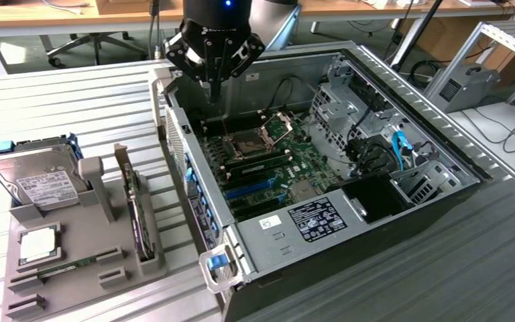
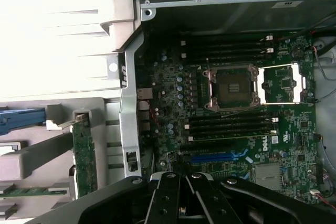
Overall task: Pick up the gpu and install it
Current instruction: 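Reach for the gpu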
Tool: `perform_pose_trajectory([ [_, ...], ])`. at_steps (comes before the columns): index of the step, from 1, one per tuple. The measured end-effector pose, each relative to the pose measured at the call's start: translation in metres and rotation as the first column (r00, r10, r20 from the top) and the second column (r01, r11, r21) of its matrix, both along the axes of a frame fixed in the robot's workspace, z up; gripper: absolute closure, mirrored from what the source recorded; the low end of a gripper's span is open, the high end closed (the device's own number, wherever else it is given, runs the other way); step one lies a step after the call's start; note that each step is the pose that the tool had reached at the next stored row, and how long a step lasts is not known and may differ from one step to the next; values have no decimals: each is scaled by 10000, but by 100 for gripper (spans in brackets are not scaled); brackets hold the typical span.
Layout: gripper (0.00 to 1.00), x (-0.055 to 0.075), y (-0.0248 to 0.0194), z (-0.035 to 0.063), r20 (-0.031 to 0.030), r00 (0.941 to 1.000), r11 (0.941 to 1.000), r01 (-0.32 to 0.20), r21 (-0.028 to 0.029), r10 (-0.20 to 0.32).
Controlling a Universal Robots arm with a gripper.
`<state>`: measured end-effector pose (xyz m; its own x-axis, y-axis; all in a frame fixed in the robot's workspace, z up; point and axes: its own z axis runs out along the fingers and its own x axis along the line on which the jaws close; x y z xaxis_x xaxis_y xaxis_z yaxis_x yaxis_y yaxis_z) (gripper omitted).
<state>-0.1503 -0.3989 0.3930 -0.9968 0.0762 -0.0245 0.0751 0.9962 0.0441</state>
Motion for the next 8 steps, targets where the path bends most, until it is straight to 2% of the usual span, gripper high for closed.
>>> perform_pose_trajectory([
  [8, 89, -18, 0, -1, 0, 10000, 10000, 0, 0, 0],
])
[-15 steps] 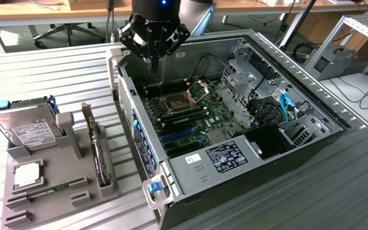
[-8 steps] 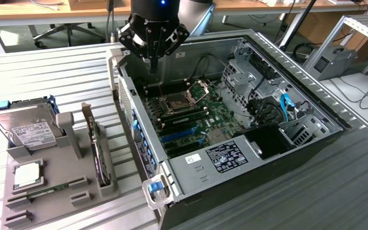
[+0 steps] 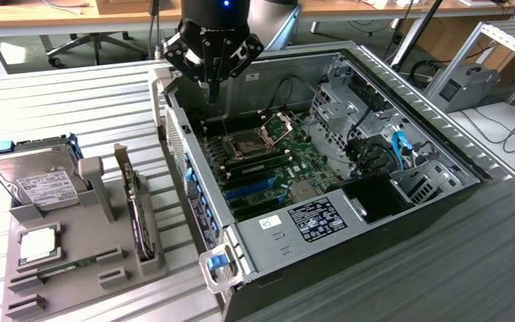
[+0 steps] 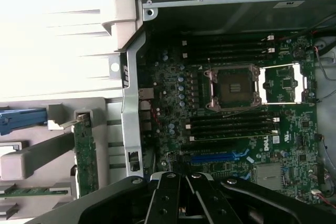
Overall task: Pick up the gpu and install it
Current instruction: 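Reach for the gpu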
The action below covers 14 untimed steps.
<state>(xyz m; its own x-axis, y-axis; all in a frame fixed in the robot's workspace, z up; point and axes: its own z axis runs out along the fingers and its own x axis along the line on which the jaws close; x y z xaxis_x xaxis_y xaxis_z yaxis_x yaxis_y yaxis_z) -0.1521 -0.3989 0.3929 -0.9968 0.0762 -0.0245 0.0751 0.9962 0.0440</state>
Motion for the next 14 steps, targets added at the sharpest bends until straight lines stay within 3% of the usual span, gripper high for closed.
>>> perform_pose_trajectory([
  [14, 89, -30, 0, -1, 0, 10000, 10000, 0, 0, 0],
])
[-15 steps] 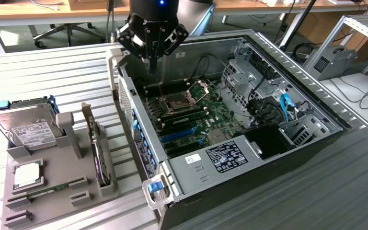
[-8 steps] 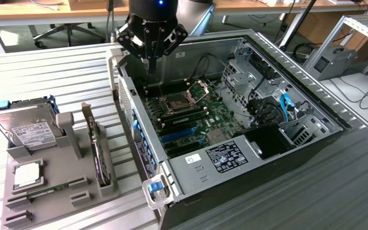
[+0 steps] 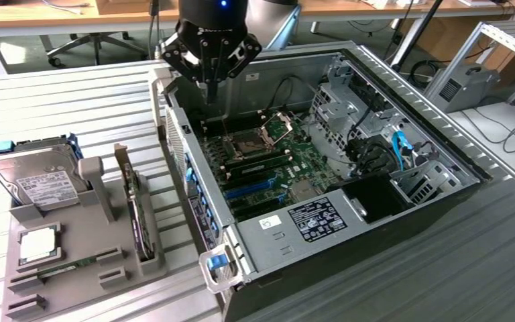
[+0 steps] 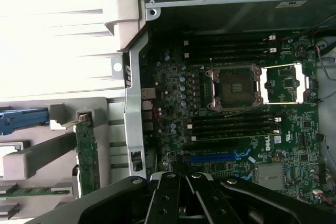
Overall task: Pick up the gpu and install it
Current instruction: 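Reach for the gpu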
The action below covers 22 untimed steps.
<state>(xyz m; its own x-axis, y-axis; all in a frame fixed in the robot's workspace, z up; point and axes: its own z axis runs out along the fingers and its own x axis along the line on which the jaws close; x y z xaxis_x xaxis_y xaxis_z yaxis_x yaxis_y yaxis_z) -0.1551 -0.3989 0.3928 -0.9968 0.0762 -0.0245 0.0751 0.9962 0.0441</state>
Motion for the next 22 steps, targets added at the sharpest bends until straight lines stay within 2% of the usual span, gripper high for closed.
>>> perform_pose_trajectory([
  [22, 89, -103, 0, -1, 0, 10000, 10000, 0, 0, 0],
])
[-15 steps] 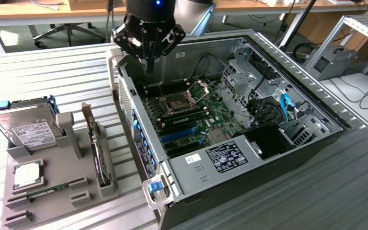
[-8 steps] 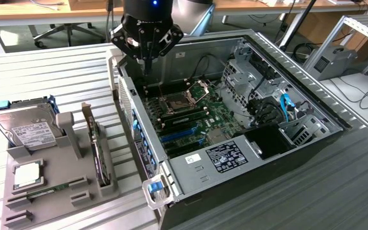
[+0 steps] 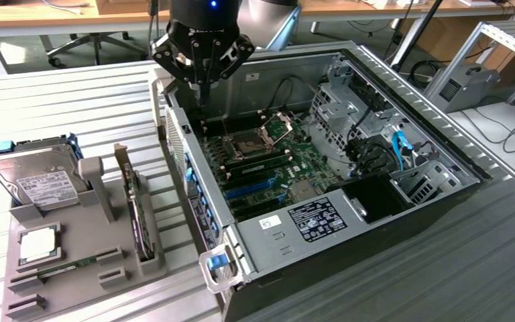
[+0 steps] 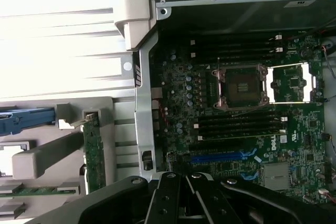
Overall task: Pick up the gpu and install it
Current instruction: 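Reach for the gpu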
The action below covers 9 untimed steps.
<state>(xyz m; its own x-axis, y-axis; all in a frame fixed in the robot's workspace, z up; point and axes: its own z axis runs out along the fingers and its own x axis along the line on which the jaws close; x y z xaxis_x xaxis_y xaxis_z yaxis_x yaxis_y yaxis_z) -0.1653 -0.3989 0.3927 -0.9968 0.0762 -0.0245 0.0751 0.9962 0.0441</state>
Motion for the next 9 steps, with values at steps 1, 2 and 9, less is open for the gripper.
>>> perform_pose_trajectory([
  [1, 89, -3, 0, 0, 0, 10000, 10000, 0, 0, 0],
  [2, 89, -10, 0, 0, 0, 10000, 10000, 0, 0, 0],
  [9, 89, -57, 0, -2, 0, 10000, 10000, 0, 0, 0],
])
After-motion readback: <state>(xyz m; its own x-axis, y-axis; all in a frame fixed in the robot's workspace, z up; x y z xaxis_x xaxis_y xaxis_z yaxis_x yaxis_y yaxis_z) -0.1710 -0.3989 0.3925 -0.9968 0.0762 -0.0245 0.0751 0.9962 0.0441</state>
